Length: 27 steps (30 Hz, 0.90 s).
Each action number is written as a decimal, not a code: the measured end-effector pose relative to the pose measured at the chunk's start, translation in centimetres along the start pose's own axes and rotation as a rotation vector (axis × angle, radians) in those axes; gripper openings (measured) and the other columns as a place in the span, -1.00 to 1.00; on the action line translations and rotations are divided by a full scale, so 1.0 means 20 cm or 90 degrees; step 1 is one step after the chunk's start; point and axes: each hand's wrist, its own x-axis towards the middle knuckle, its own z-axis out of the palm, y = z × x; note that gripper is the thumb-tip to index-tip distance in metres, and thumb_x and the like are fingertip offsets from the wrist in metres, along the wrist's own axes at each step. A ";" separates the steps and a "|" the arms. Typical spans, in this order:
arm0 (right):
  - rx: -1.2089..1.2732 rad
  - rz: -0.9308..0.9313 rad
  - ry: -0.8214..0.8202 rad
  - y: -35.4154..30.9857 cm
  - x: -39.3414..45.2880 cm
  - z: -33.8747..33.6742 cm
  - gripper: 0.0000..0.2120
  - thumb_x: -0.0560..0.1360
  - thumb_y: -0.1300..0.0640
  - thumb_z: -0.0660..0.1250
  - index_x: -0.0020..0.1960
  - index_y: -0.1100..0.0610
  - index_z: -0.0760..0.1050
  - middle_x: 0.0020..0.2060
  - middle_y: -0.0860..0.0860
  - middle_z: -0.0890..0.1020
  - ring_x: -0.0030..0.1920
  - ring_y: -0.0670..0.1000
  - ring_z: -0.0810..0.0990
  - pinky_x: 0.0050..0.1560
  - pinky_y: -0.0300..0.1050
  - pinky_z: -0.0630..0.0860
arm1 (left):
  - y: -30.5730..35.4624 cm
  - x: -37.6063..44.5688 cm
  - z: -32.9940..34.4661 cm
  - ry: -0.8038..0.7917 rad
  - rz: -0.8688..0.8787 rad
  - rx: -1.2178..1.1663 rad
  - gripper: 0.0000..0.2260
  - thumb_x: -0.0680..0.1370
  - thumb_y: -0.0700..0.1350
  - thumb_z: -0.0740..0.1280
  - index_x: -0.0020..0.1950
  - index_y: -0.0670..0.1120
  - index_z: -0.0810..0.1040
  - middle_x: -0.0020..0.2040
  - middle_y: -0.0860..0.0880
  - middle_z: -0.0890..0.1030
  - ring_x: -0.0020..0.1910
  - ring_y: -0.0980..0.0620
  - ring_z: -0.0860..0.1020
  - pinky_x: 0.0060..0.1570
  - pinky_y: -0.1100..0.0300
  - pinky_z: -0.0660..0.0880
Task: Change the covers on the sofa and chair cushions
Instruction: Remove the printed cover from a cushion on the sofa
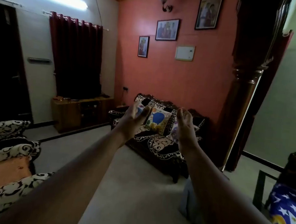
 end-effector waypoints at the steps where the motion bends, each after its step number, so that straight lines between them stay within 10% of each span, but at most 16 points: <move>1: 0.013 0.018 0.000 0.01 0.01 0.00 -0.47 0.66 -0.16 0.16 0.52 0.08 0.23 0.23 -0.09 0.45 0.15 -0.22 0.49 -0.08 -0.33 0.45 | -0.02 0.02 0.02 -0.001 -0.003 -0.011 0.13 0.27 0.65 0.21 0.65 0.01 0.07 0.63 -0.07 0.18 0.49 0.09 0.26 0.31 0.23 0.32; 8: 0.036 0.074 0.024 0.54 0.39 -0.13 -0.20 0.39 -0.50 0.33 0.44 -0.03 0.32 0.36 0.08 0.52 0.34 0.09 0.54 0.38 0.24 0.46 | -0.37 0.36 0.24 -0.031 -0.073 -0.060 0.19 0.22 0.64 0.30 0.66 0.00 0.06 0.62 -0.06 0.22 0.52 0.10 0.25 0.53 0.00 0.23; 27: 0.062 0.203 0.054 1.64 1.75 -0.36 -0.51 0.65 -0.11 0.21 0.49 0.10 0.26 0.38 0.01 0.44 0.37 -0.05 0.40 0.16 -0.24 0.34 | -1.40 1.74 0.81 -0.093 -0.206 -0.053 0.16 0.22 0.65 0.27 0.65 0.08 0.06 0.64 -0.01 0.17 0.59 0.02 0.18 0.56 -0.10 0.20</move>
